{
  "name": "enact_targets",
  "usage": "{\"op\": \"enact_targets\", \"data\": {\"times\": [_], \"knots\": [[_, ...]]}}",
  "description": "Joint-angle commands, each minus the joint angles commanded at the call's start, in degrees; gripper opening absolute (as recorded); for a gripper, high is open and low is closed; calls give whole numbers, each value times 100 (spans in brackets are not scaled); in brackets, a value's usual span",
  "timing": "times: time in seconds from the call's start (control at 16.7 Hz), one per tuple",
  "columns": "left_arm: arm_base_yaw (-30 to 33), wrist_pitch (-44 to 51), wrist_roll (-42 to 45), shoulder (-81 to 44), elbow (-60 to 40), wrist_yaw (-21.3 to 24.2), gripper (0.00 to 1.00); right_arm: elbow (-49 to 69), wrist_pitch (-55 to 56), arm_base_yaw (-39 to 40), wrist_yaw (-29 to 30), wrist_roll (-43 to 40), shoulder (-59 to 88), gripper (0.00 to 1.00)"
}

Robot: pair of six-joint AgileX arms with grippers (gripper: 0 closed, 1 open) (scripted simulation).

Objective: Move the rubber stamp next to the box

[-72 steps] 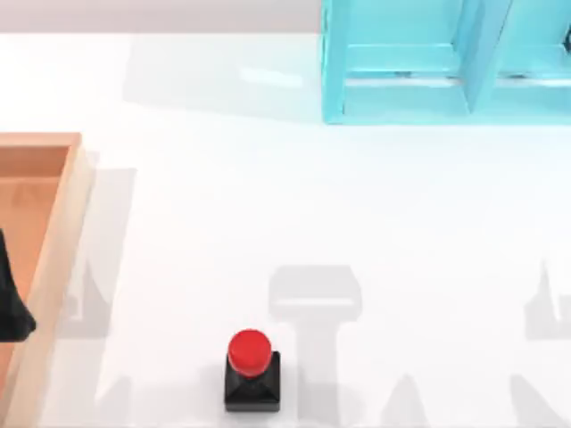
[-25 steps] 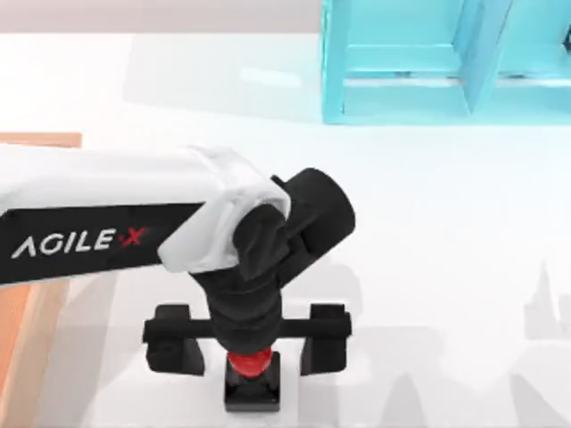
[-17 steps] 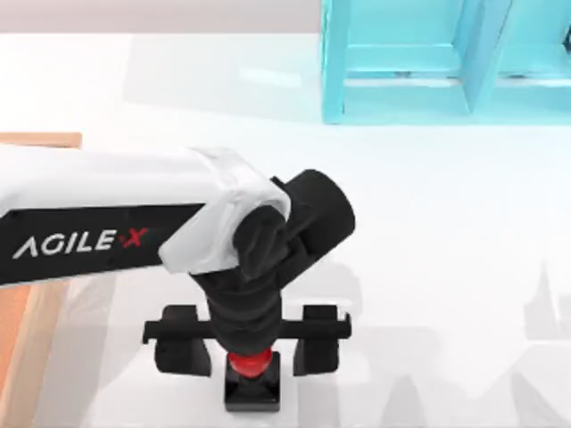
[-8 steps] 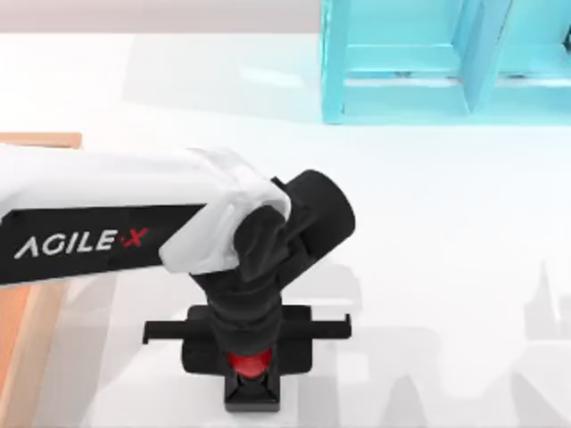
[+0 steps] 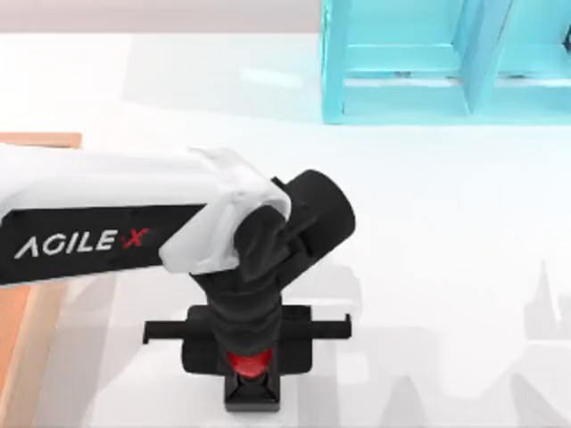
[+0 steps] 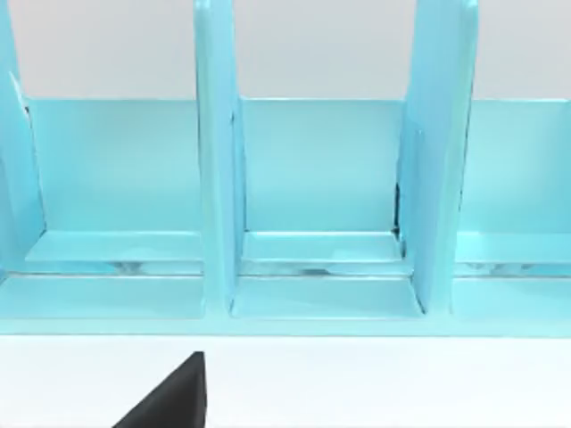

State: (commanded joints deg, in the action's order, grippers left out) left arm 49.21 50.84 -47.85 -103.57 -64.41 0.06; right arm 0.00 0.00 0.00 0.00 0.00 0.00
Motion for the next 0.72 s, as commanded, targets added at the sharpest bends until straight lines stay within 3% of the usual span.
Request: {"op": "enact_targets", "data": {"times": [0.72], "knots": [[9,1123,-11,377,-757,0,0,0,0,0,0,0,0,100]]}}
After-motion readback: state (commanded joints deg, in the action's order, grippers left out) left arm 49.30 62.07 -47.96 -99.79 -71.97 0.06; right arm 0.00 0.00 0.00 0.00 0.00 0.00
